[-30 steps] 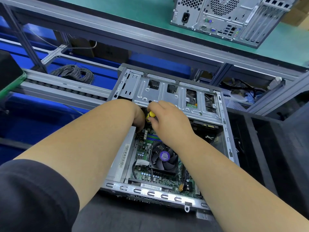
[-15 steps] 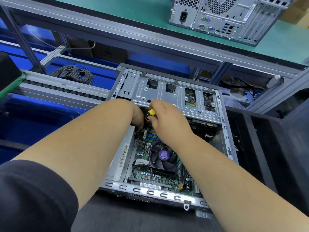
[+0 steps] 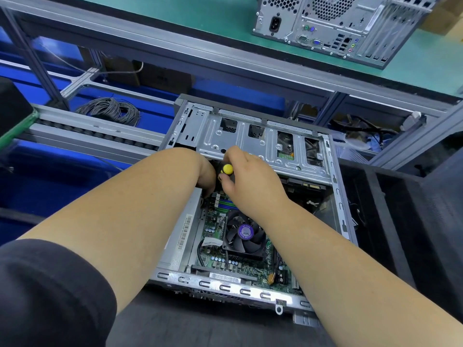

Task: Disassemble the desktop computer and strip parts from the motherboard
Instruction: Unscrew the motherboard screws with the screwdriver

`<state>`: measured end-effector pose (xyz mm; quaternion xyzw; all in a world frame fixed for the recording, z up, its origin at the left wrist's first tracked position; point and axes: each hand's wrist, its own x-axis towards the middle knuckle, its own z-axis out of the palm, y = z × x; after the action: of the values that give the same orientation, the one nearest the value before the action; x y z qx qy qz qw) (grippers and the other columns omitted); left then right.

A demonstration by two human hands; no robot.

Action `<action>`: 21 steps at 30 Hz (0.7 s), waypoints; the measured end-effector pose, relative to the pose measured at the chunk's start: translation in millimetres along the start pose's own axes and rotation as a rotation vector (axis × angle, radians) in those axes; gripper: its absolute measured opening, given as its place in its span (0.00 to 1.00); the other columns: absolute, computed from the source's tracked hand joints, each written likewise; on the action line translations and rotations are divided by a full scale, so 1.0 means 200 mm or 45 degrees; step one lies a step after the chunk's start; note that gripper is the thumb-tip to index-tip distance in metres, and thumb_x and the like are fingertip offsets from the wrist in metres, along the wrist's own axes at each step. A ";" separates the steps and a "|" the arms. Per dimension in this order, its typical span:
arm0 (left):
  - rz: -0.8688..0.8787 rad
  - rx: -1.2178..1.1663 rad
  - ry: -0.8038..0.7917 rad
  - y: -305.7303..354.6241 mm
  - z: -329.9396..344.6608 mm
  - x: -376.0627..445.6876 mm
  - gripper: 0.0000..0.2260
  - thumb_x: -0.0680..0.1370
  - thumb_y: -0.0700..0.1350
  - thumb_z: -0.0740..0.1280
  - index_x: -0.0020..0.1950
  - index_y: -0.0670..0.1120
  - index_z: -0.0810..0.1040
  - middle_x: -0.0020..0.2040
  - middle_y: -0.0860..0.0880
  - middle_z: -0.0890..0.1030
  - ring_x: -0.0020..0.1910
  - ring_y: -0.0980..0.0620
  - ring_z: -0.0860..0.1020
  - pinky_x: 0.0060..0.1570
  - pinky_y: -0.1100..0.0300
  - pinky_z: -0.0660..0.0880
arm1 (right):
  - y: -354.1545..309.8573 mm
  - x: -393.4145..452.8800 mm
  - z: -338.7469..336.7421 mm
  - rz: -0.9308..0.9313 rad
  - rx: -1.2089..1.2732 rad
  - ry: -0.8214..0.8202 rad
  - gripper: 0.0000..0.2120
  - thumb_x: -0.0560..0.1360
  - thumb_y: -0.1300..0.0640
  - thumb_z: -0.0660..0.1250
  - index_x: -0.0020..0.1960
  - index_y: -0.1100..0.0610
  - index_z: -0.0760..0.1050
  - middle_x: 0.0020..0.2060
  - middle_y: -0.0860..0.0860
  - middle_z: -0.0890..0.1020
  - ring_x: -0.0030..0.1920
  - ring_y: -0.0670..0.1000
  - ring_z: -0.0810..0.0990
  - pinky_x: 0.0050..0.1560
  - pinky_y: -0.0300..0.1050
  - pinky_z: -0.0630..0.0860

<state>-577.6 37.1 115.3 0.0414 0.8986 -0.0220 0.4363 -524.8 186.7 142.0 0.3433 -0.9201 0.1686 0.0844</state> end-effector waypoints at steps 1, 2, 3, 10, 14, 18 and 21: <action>0.007 0.004 0.006 0.00 0.00 0.00 0.05 0.74 0.45 0.68 0.45 0.44 0.78 0.53 0.41 0.78 0.53 0.41 0.77 0.61 0.47 0.73 | 0.00 0.00 0.00 -0.006 0.002 0.005 0.09 0.77 0.56 0.64 0.55 0.59 0.71 0.45 0.53 0.77 0.44 0.57 0.70 0.39 0.52 0.72; 0.017 -0.002 0.014 0.00 0.00 0.00 0.04 0.74 0.45 0.68 0.41 0.46 0.77 0.50 0.42 0.78 0.51 0.43 0.77 0.60 0.48 0.73 | 0.00 0.00 0.00 -0.017 -0.012 0.008 0.08 0.77 0.57 0.64 0.54 0.59 0.71 0.45 0.53 0.76 0.43 0.56 0.69 0.39 0.51 0.71; 0.013 0.004 0.024 0.00 0.00 0.00 0.07 0.74 0.46 0.68 0.37 0.48 0.74 0.45 0.44 0.77 0.50 0.44 0.77 0.59 0.49 0.73 | 0.00 0.00 -0.01 -0.024 -0.039 0.012 0.08 0.77 0.57 0.64 0.53 0.58 0.71 0.44 0.52 0.76 0.43 0.55 0.67 0.38 0.50 0.70; 0.052 0.026 0.053 -0.02 0.00 0.00 0.07 0.76 0.46 0.66 0.38 0.49 0.74 0.45 0.46 0.76 0.53 0.43 0.77 0.60 0.48 0.73 | 0.00 0.00 -0.01 0.002 0.036 -0.001 0.10 0.76 0.53 0.65 0.55 0.55 0.73 0.40 0.51 0.78 0.41 0.58 0.74 0.38 0.50 0.74; 0.034 0.057 0.070 -0.04 -0.01 0.01 0.07 0.75 0.49 0.66 0.39 0.48 0.75 0.46 0.47 0.77 0.51 0.43 0.77 0.61 0.45 0.73 | 0.00 0.00 0.01 -0.025 -0.014 0.034 0.12 0.78 0.48 0.67 0.53 0.57 0.74 0.40 0.52 0.79 0.40 0.58 0.74 0.34 0.50 0.72; 0.016 0.059 0.007 0.00 -0.01 0.02 0.06 0.75 0.46 0.67 0.48 0.45 0.79 0.52 0.41 0.78 0.57 0.41 0.77 0.61 0.47 0.73 | 0.00 0.00 0.02 -0.006 -0.024 0.063 0.10 0.78 0.56 0.66 0.55 0.59 0.71 0.46 0.54 0.77 0.45 0.58 0.72 0.38 0.52 0.72; 0.014 0.056 0.019 0.00 0.00 0.03 0.04 0.76 0.45 0.67 0.42 0.47 0.77 0.52 0.43 0.79 0.57 0.41 0.77 0.59 0.48 0.72 | 0.00 0.00 0.02 -0.046 -0.103 0.084 0.09 0.77 0.57 0.67 0.55 0.60 0.73 0.45 0.55 0.78 0.44 0.59 0.73 0.36 0.49 0.68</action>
<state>-580.0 37.7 110.8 0.0561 0.9009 -0.0388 0.4286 -524.5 185.1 138.3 0.3504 -0.9166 0.1411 0.1314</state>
